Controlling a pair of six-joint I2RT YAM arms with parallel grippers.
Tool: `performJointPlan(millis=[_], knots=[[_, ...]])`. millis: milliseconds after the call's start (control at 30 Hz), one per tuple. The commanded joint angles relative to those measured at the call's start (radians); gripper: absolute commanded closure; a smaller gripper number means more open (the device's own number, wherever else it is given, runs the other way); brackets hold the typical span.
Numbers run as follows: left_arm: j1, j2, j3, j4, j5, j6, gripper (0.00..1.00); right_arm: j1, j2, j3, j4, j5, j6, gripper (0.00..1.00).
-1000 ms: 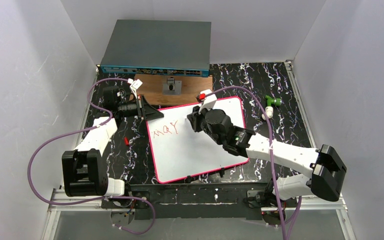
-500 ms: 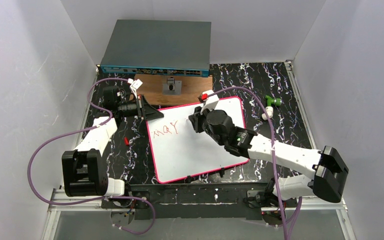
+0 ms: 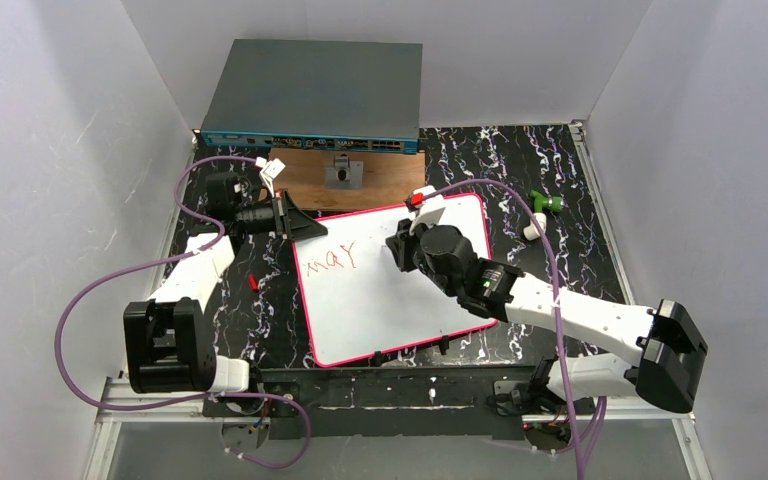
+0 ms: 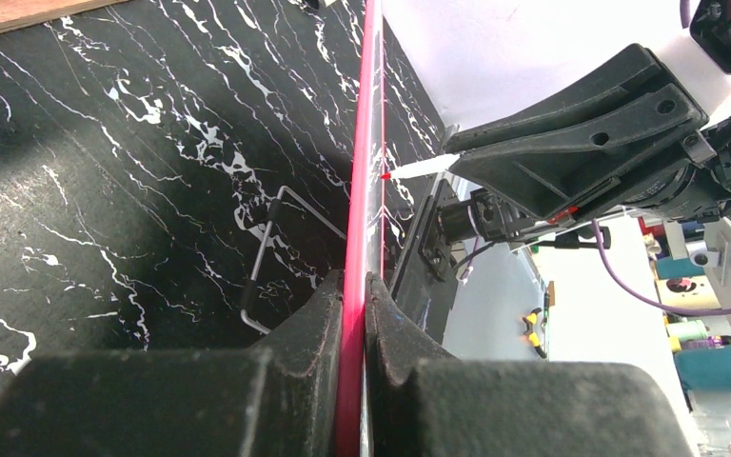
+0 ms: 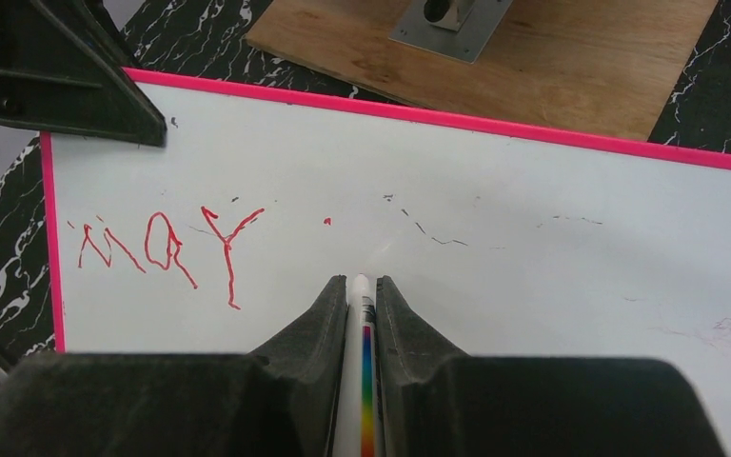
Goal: Write a sentence on the whiteboard
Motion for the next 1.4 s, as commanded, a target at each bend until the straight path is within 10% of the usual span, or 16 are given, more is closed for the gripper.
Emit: performJointPlan(millis=[0,1367], knots=[[-0.008,-0.007,0.013,0.007,-0.167,0.147,1.0,-0.005,-0.021,0.057,0.034,0.01,-0.022,0.99],[-0.047,0.002,0.01,-0.015,-0.193,0.174,1.0,-0.021,0.068,0.185,-0.159,-0.007,0.154,0.99]])
